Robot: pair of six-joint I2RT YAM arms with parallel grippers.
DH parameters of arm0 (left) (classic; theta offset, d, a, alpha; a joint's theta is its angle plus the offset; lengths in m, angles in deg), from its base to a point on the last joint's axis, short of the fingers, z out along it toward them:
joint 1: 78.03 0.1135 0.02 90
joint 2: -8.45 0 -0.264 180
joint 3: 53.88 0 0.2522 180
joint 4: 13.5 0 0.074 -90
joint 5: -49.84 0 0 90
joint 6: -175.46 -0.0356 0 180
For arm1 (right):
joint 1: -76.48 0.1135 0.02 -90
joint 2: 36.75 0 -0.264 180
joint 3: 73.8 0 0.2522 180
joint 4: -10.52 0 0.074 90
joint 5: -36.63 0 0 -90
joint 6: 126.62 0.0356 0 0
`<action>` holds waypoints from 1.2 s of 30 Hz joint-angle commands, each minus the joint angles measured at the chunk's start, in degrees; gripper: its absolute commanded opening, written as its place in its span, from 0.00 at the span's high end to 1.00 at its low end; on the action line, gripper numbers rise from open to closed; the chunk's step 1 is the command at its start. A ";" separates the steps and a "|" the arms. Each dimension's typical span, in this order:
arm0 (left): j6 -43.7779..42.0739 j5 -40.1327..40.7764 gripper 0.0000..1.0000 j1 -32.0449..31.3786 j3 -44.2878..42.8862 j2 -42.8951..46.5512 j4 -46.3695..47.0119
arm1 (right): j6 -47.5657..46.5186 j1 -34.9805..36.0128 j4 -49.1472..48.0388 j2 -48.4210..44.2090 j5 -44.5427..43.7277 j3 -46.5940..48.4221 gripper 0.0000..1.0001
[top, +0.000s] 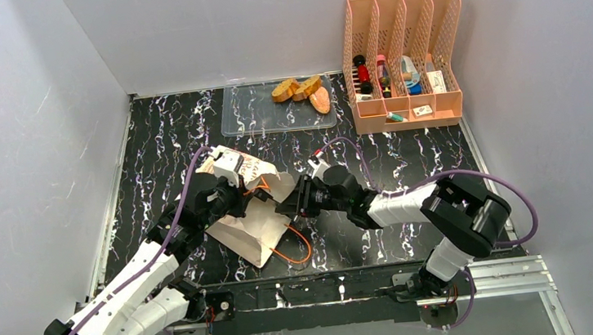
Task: Take the fake bread out of the paper bag
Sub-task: Take out the fake bread from the paper bag.
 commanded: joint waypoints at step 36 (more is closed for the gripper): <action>0.22 -3.61 1.00 -0.07 0.80 1.63 1.54 | 1.98 -0.86 -5.57 7.97 1.26 11.79 0.70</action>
